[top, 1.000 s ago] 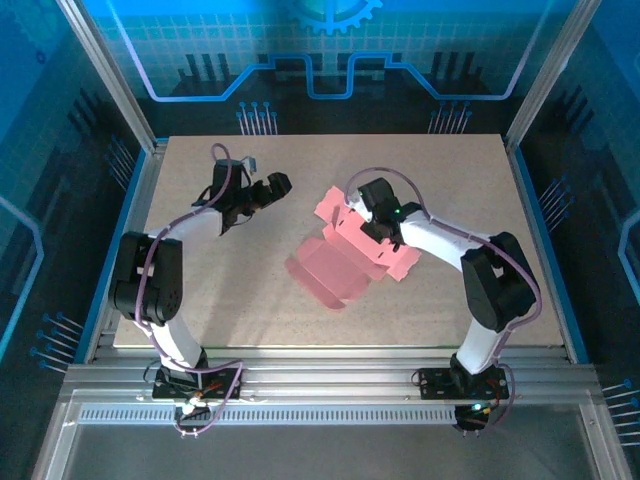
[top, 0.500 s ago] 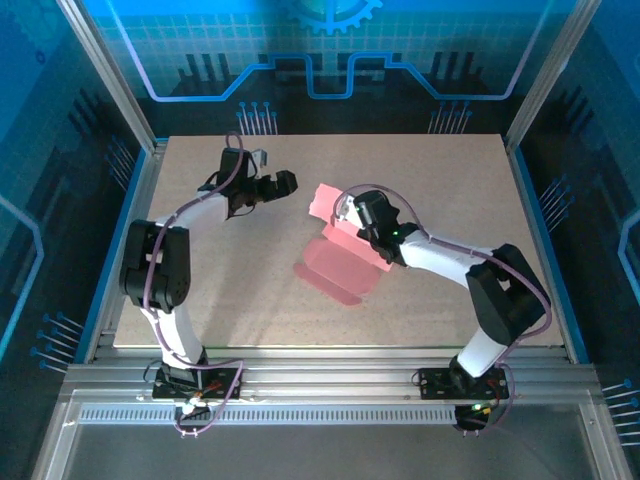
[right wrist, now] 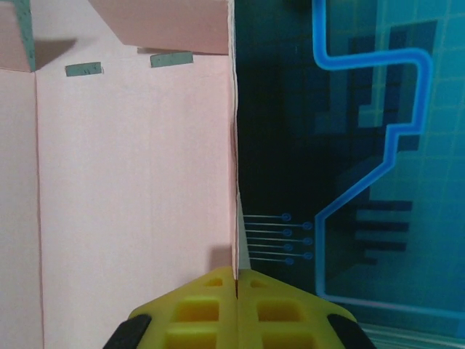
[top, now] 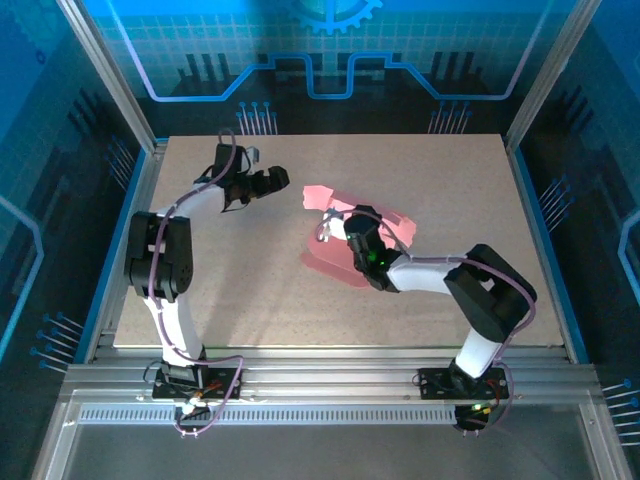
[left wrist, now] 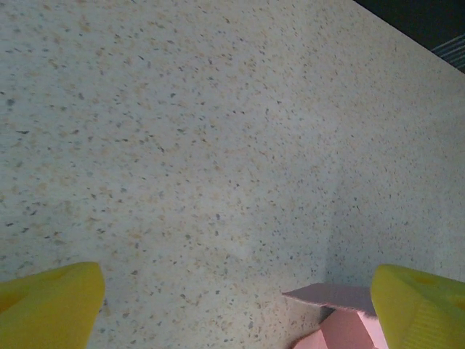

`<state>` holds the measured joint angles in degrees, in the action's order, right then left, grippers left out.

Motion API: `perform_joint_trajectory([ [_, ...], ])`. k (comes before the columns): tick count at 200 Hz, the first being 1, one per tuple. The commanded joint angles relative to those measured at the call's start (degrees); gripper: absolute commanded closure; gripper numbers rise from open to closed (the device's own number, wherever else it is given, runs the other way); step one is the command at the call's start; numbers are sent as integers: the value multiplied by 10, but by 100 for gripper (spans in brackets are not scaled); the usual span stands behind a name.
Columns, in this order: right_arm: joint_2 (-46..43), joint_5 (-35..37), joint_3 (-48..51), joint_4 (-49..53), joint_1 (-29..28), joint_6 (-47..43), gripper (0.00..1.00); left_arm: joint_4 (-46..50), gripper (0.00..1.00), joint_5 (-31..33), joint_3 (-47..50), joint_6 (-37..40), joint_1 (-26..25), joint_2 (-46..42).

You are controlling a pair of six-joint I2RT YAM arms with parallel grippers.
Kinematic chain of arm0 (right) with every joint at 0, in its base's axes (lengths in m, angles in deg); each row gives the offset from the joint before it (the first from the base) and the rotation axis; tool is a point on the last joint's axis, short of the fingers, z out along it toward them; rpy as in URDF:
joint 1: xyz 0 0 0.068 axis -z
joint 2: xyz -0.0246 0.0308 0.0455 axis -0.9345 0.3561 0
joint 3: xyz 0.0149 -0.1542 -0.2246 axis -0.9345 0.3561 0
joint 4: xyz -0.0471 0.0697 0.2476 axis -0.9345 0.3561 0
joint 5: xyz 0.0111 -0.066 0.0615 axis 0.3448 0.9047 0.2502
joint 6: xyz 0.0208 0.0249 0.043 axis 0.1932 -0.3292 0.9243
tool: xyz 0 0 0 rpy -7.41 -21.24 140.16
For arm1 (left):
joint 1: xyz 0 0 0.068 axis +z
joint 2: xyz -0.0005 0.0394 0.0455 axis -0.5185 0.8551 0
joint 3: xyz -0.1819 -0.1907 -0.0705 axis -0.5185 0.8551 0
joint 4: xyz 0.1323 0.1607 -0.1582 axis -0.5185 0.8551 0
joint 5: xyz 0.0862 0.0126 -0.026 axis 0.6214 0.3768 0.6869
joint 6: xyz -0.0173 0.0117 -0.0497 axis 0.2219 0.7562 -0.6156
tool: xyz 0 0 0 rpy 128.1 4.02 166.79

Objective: Fold the paper box

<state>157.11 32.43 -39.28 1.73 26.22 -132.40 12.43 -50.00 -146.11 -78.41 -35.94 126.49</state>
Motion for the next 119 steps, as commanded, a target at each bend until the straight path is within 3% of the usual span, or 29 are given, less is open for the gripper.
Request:
perform_joint_trajectory([
  [1, 28, 42, 13, -130, -18, -78, 100, 16, 5, -24, -17, -17, 9, 14],
  [32, 49, 56, 22, -169, -41, -96, 100, 12, 5, -31, -15, -14, 9, 18],
  [92, 5, 75, 0, 57, -52, 37, 100, 8, 4, -44, -15, -13, 10, 27],
  [119, 13, 96, -6, 89, -53, 76, 100, 15, 4, -44, -23, -11, 10, 34],
])
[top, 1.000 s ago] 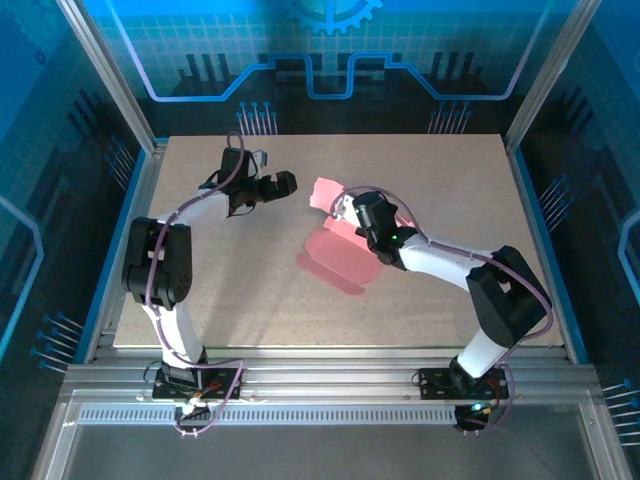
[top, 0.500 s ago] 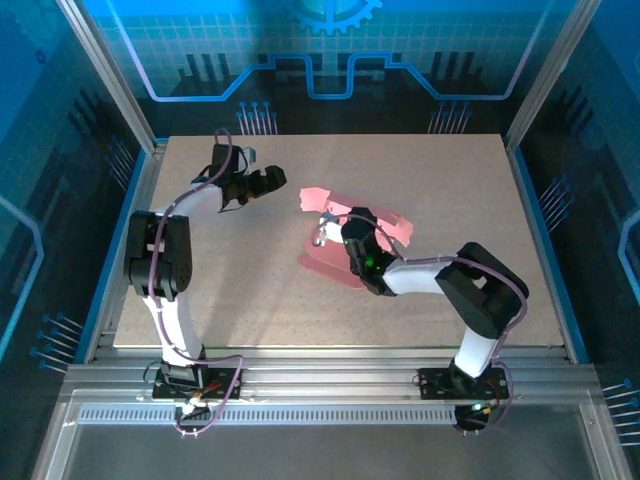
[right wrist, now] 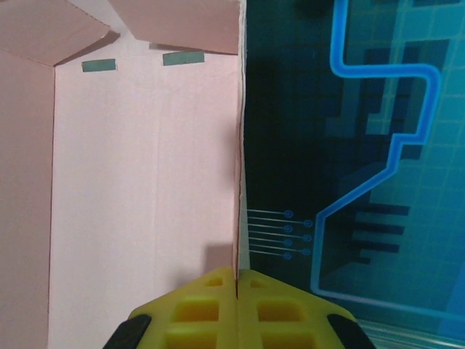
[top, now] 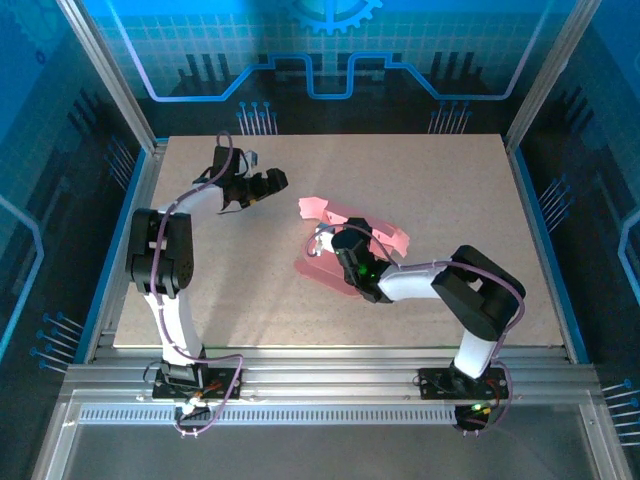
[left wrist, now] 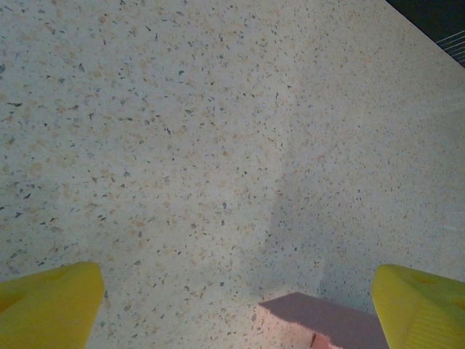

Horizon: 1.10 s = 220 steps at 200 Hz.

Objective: Fold the paper box

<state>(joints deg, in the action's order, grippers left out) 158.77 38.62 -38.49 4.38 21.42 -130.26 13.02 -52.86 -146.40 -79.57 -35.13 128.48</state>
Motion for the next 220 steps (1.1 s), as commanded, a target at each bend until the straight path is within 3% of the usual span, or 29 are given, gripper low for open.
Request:
perform_joint_trajectory([
  [1, -3, 35, -14, 60, -5, 53, 100, 9, 4, -16, -20, 0, 2, 14],
  [15, 11, 56, -4, 10, -5, 37, 100, 11, 5, -15, -21, 1, 2, 15],
  [37, 31, 73, -8, 19, -8, 56, 100, 10, 5, -16, -25, 0, 2, 23],
  [72, 78, 82, 23, -162, -21, -56, 100, 18, 5, -13, -36, 8, 2, 34],
  [97, 98, 78, 30, -227, -26, -91, 100, 16, 5, -15, -39, 12, 2, 37],
  [142, 100, 63, 19, -247, -28, -113, 100, 1, 7, -24, -51, 31, 2, 51],
  [220, 139, 49, 25, -305, -23, -154, 100, 87, 24, -32, -168, 33, -3, 127],
])
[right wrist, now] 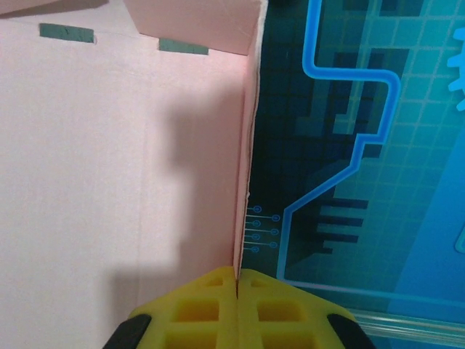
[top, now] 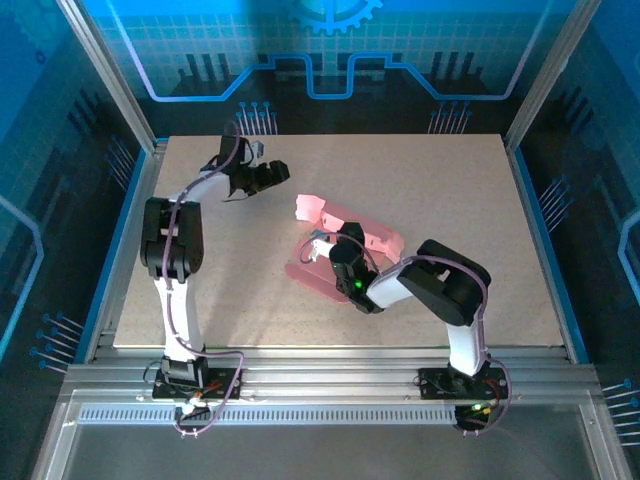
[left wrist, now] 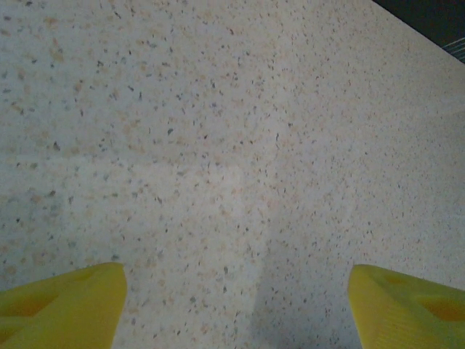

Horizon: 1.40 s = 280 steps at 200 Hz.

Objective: Fold the paper box

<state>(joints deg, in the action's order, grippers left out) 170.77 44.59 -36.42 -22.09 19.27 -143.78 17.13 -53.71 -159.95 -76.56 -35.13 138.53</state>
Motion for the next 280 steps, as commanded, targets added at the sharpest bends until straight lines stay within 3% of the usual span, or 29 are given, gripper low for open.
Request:
perform_joint_trajectory([
  [1, 19, -10, 4, -41, -1, -19, 100, 48, 25, -24, -34, 3, -3, 28],
  [76, 23, -10, 5, -15, 4, 3, 100, 149, 54, -45, -129, 38, -40, 97],
  [142, 13, -16, 9, -9, 5, 8, 100, 209, 54, -159, -180, 113, -54, 134],
  [180, 16, -17, 5, -7, 8, 9, 100, 218, 54, -199, -133, 157, -55, 101],
  [235, 26, -19, -1, -17, 12, 0, 100, 140, 53, -202, 0, 175, -55, 13],
  [280, 21, -15, 3, -10, 12, 7, 100, 4, 46, -259, 90, 203, -63, -31],
])
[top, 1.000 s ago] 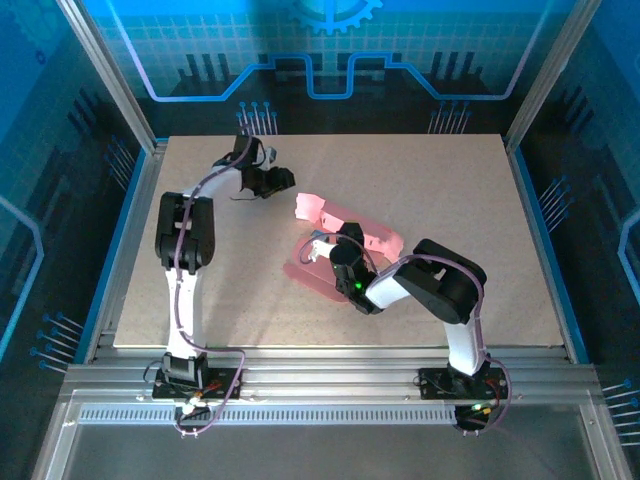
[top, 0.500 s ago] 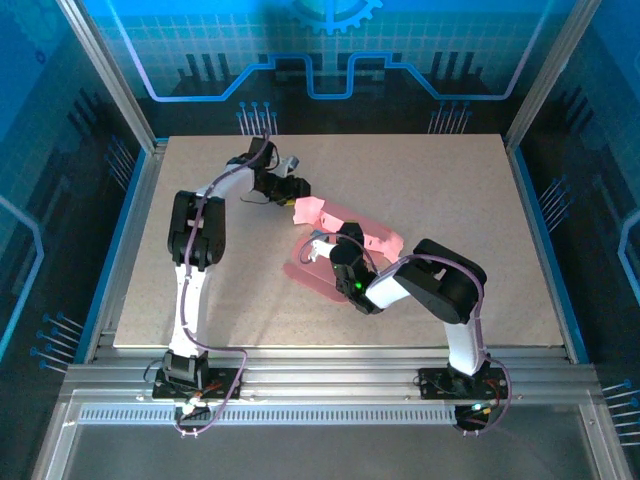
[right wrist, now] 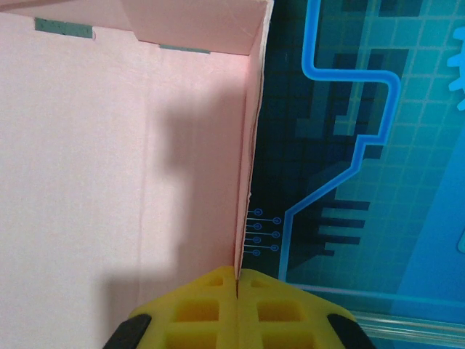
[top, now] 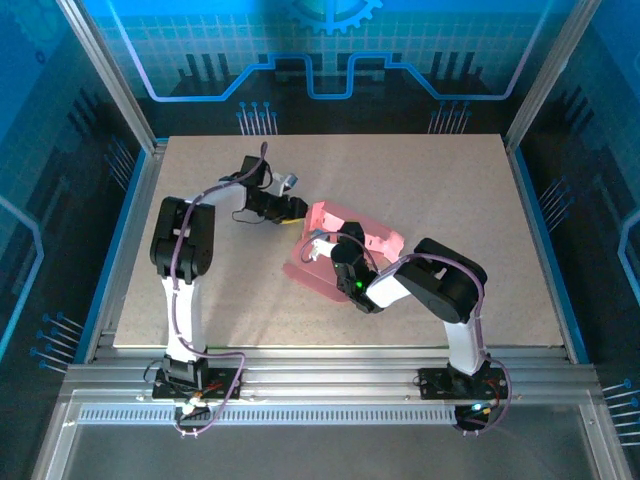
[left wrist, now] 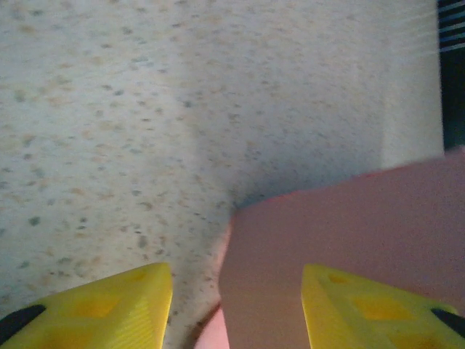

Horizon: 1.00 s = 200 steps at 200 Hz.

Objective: Fold the paper box

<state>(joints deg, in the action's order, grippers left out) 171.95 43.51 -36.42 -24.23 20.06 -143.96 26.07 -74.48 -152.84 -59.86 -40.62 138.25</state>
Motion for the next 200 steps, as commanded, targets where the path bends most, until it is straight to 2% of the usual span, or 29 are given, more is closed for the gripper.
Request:
perform_joint_trajectory([
  [1, 9, -5, 3, 12, 4, 9, 100, -85, 46, -52, 19, 37, -8, -28],
  [46, 6, -3, 6, 21, 4, 17, 100, -54, 43, -53, -13, 73, -26, 2],
  [76, -1, -4, 5, 37, 7, 33, 100, -61, 47, -51, -2, 78, -29, -3],
  [116, -4, -5, 4, 42, 10, 42, 100, -129, 54, -50, 48, 69, -32, -21],
  [145, -9, -9, 6, 51, 11, 57, 100, -210, 54, -42, 106, 57, -43, -44],
  [170, -29, -22, 9, 99, 12, 101, 100, -281, 55, -23, 143, 25, -56, -56],
  [200, -43, -35, 16, 115, 11, 111, 100, -310, 54, 1, 164, 22, -70, -59],
])
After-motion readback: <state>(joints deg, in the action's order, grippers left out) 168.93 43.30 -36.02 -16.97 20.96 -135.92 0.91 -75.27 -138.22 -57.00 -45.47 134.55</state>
